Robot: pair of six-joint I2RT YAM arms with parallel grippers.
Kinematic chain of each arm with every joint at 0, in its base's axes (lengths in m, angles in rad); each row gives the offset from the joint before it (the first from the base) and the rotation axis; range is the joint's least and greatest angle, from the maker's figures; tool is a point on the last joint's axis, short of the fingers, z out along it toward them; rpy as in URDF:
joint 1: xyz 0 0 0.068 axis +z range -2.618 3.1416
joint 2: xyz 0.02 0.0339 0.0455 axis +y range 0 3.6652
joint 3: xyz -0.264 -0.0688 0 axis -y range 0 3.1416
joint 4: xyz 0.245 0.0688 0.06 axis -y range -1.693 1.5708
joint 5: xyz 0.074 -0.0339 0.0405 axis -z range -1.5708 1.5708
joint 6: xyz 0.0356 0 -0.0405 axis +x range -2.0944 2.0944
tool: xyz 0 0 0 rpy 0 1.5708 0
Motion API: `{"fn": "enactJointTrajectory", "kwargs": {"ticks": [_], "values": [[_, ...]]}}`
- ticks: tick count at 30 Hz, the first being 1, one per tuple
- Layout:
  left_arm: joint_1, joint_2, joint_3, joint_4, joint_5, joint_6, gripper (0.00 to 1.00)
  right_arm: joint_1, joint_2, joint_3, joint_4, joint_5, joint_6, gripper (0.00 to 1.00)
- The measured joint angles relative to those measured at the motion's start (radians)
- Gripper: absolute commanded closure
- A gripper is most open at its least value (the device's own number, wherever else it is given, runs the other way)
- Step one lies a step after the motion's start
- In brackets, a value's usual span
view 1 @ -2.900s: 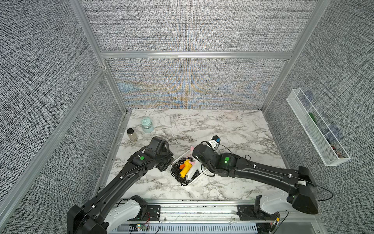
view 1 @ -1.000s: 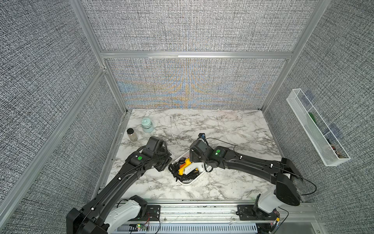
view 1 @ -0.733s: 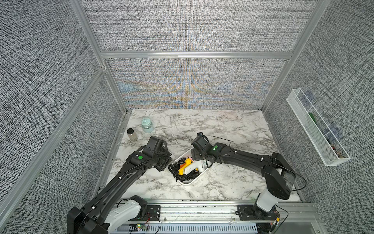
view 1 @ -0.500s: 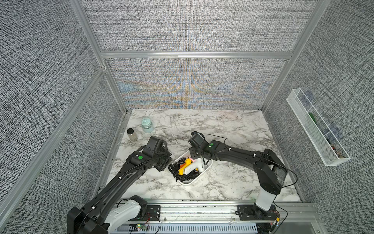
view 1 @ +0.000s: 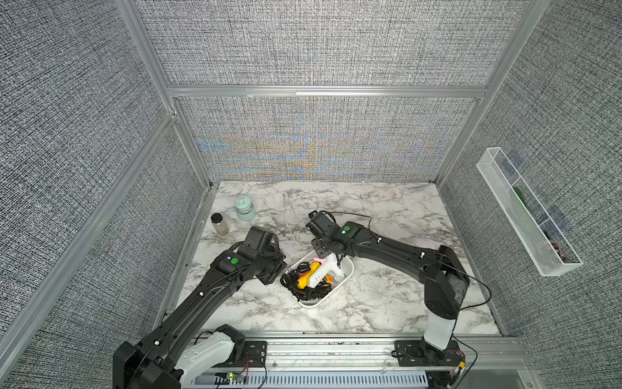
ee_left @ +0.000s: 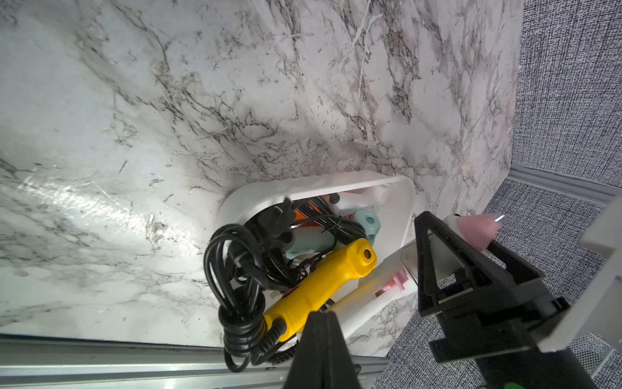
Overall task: Put the hot melt glue gun into the storage box
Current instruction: Place the hot melt adhesive gun in the storage box.
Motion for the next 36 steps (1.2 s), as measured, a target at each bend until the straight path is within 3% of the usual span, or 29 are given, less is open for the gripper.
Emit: {"fn": "enactJointTrajectory", "kwargs": {"ticks": [6, 10, 13, 16, 22, 27, 36], "values": [[0.000, -0.001, 0.000, 0.000, 0.002, 0.000, 1.00, 0.013, 0.078, 0.008, -0.053, 0.014, -0.056, 0.89], [0.000, -0.004, 0.000, 0.000, 0.002, 0.001, 1.00, 0.014, 0.089, -0.035, -0.043, 0.026, -0.067, 0.84], [0.001, -0.005, 0.000, 0.000, 0.002, 0.002, 1.00, 0.014, 0.096, -0.055, -0.020, 0.043, -0.066, 0.71], [0.001, -0.007, 0.000, 0.000, 0.000, 0.005, 1.00, 0.014, 0.089, -0.066, -0.011, 0.054, -0.062, 0.48], [0.001, -0.007, 0.002, -0.011, -0.002, 0.008, 1.00, 0.016, 0.047, -0.054, -0.055, 0.088, -0.060, 0.31], [0.001, -0.007, 0.005, -0.015, -0.005, 0.011, 1.00, 0.031, -0.014, -0.010, -0.083, 0.112, -0.055, 0.26], [0.002, 0.001, -0.004, -0.015, 0.019, 0.019, 1.00, 0.056, -0.117, 0.056, -0.117, 0.132, -0.025, 0.26]]}}
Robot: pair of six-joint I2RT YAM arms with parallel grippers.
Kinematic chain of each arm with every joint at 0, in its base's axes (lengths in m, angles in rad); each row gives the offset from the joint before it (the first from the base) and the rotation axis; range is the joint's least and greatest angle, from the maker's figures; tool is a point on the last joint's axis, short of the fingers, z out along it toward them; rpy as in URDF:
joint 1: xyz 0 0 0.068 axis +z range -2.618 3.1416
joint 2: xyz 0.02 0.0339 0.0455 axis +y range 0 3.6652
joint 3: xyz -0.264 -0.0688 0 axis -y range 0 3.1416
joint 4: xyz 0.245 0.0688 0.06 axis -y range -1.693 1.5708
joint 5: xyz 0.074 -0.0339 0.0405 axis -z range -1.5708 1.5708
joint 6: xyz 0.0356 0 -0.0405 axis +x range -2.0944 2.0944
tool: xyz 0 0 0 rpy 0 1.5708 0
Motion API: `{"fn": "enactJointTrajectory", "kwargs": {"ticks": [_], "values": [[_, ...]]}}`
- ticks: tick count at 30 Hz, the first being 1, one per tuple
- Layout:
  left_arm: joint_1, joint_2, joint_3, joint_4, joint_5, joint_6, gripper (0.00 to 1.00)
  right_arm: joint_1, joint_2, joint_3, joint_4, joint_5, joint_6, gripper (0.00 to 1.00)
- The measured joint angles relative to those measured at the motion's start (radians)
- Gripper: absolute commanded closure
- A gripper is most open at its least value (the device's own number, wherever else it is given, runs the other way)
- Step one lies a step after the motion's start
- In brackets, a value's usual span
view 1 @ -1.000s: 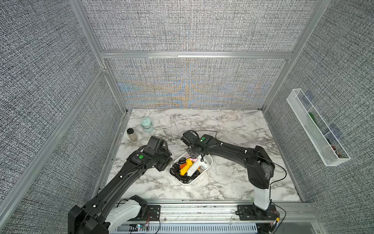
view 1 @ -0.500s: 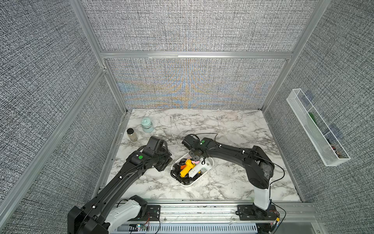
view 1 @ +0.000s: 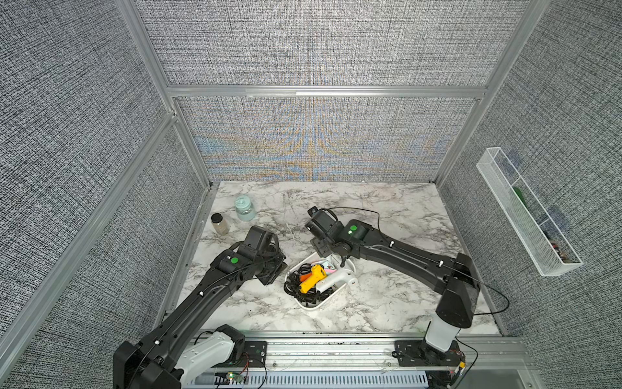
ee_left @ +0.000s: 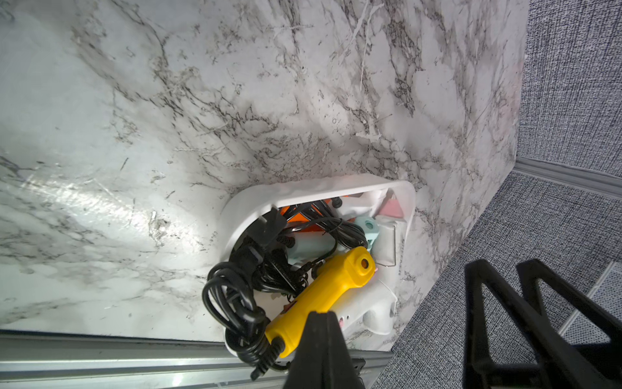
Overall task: Put the hot melt glue gun into the storage box
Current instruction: Place the hot melt adhesive gun in the storage box.
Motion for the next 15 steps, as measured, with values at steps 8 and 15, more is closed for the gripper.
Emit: {"fn": "enactJointTrajectory", "kwargs": {"ticks": [8, 15], "values": [[0.000, -0.030, -0.022, -0.003, 0.011, 0.000, 1.00, -0.010, -0.087, -0.175, -0.020, -0.081, 0.078, 0.75], [0.000, -0.021, -0.022, -0.002, 0.027, 0.000, 1.00, -0.036, -0.260, -0.368, 0.016, -0.212, 0.222, 1.00]]}}
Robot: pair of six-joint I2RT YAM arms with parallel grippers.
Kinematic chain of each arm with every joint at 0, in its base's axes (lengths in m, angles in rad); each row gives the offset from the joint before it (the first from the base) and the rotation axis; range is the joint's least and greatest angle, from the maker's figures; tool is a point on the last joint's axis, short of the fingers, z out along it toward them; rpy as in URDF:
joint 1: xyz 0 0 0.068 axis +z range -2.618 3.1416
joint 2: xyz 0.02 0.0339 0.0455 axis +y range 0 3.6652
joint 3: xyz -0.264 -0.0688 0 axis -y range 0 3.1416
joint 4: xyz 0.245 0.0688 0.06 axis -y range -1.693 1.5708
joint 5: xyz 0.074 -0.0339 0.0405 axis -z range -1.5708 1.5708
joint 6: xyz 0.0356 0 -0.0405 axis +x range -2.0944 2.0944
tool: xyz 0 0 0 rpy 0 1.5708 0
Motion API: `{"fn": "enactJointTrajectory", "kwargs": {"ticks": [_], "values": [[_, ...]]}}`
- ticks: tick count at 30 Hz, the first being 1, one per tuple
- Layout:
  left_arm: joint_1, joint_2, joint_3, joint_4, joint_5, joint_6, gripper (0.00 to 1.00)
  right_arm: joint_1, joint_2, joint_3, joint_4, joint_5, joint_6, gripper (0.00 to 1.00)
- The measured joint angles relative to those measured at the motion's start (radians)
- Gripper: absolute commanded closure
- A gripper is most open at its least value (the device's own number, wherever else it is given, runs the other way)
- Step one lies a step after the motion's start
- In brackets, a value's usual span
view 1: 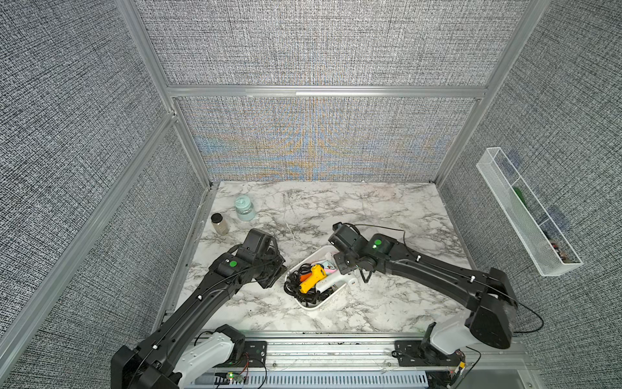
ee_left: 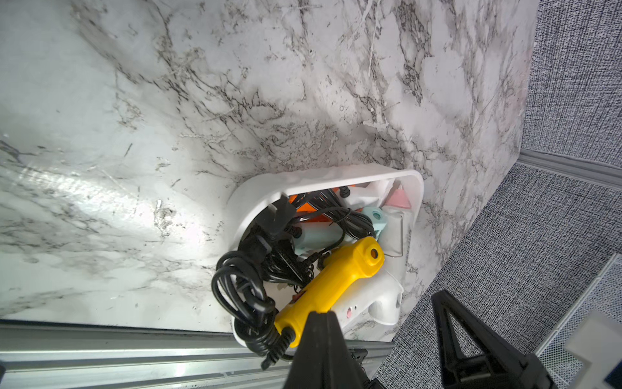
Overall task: Put the hot melt glue gun into the storage box
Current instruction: Place the hot melt adhesive gun in the storage box.
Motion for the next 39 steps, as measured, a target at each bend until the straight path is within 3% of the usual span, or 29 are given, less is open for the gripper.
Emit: {"fn": "enactJointTrajectory", "kwargs": {"ticks": [12, 21, 39], "values": [[0.000, 0.015, -0.012, 0.003, 0.012, 0.003, 1.00, -0.012, -0.198, -0.163, 0.008, -0.135, 0.200, 1.00], [0.000, 0.037, -0.015, 0.010, 0.028, 0.003, 1.00, -0.003, -0.260, -0.273, 0.000, -0.204, 0.274, 1.00], [0.000, 0.048, -0.004, 0.018, 0.032, 0.013, 1.00, -0.051, -0.103, -0.294, 0.132, -0.190, 0.229, 1.00]]}}
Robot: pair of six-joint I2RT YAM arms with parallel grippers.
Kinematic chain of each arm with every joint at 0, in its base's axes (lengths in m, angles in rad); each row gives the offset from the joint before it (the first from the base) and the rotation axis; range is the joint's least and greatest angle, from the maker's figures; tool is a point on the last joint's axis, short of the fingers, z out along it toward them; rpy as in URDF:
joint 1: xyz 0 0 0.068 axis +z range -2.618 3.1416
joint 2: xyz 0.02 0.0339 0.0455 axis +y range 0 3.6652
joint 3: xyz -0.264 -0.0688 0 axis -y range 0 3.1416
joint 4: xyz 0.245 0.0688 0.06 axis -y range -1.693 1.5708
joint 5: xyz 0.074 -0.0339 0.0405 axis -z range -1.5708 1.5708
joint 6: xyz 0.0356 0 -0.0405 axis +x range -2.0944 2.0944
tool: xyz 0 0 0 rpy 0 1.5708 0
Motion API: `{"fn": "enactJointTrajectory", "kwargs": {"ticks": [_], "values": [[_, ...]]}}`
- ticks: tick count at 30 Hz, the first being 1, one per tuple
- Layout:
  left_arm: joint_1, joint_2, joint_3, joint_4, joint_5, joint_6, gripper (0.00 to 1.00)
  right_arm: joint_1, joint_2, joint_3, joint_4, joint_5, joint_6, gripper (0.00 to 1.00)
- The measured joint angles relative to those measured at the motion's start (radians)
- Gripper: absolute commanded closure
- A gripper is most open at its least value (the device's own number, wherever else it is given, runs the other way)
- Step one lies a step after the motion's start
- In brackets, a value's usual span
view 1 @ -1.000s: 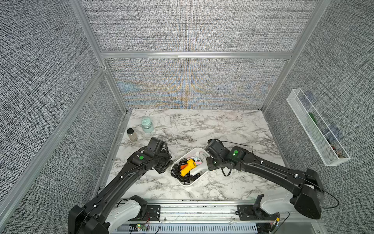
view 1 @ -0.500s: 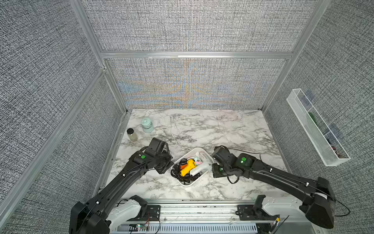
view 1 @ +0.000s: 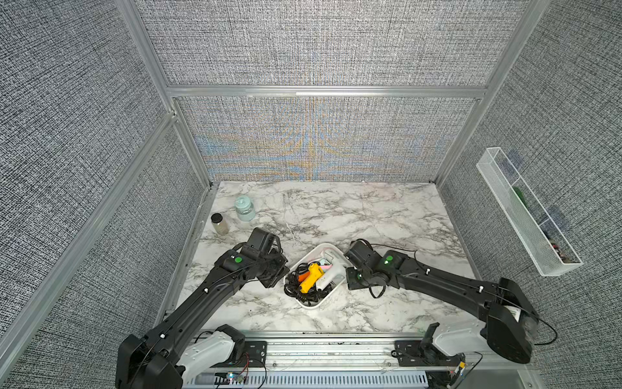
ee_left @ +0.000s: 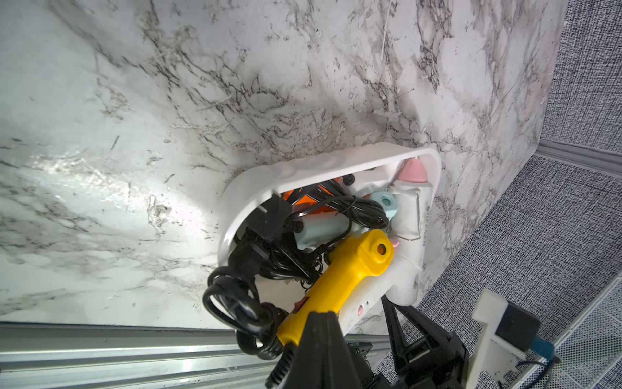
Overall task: Put the hot melt glue gun into the storage box
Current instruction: Place the hot melt adhesive gun in the storage box.
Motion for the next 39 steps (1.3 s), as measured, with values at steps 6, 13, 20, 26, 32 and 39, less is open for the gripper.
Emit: {"fn": "enactJointTrajectory", "kwargs": {"ticks": [6, 13, 20, 26, 32, 39], "values": [[0.000, 0.000, 0.000, 0.000, 0.000, 0.001, 1.00, 0.002, 0.000, 0.010, 0.003, 0.000, -0.008, 1.00], [0.000, -0.003, 0.000, 0.000, 0.000, 0.006, 0.98, 0.035, -0.120, 0.100, -0.053, 0.007, -0.016, 0.57], [0.000, 0.026, 0.024, 0.001, 0.000, 0.016, 0.85, 0.051, 0.005, 0.264, -0.107, 0.087, -0.147, 0.34], [0.000, 0.004, 0.034, -0.012, 0.000, 0.016, 0.79, 0.051, 0.267, 0.390, -0.121, 0.183, -0.312, 0.32], [0.000, -0.026, 0.032, -0.025, -0.007, 0.016, 0.79, 0.032, 0.369, 0.444, -0.126, 0.245, -0.412, 0.33], [0.000, -0.021, 0.031, -0.039, -0.015, 0.016, 0.80, 0.026, 0.426, 0.443, -0.106, 0.256, -0.454, 0.51]]}}
